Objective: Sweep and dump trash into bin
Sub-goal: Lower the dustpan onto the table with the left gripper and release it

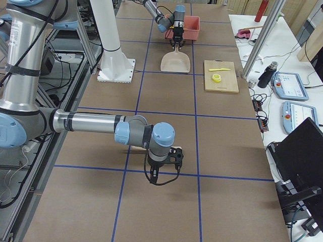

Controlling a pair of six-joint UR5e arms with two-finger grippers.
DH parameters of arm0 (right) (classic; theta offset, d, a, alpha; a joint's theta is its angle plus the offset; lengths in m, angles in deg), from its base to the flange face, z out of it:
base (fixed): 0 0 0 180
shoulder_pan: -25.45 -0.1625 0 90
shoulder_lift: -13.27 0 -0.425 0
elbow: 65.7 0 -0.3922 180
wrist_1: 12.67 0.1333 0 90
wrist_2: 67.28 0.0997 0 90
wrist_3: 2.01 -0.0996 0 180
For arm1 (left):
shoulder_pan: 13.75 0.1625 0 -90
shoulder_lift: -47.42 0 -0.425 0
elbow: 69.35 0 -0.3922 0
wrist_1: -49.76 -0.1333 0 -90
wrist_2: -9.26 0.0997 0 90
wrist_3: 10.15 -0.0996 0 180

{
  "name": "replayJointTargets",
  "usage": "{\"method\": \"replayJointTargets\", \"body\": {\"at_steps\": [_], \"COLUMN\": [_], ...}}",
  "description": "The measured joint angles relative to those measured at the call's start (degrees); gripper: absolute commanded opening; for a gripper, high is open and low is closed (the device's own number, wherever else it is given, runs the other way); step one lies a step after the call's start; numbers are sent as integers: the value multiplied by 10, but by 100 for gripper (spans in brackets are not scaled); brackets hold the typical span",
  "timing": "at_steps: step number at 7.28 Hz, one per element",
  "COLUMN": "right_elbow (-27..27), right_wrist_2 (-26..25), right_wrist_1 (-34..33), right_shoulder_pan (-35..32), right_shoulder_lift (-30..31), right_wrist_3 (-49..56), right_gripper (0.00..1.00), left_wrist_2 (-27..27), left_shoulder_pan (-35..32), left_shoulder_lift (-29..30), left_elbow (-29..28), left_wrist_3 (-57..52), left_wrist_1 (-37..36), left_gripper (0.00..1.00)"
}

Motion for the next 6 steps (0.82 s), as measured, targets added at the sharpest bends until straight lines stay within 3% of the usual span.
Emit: {"method": "replayJointTargets", "body": {"at_steps": [4,5,6], "right_elbow": [0,0,0], "right_wrist_2": [5,6,6], "right_wrist_1": [1,1,1], "right_shoulder_pan": [0,0,0], "right_shoulder_lift": [0,0,0], "right_wrist_3": [0,0,0], "right_gripper": [100,100,100], "left_wrist_2": [1,1,2], "left_shoulder_pan": [0,0,0], "left_shoulder_lift": [4,3,3], "left_elbow": [-4,-5,-5], "left_wrist_3": [-1,-2,-2], "left_wrist_1": [0,0,0], "left_gripper": [0,8,37]}}
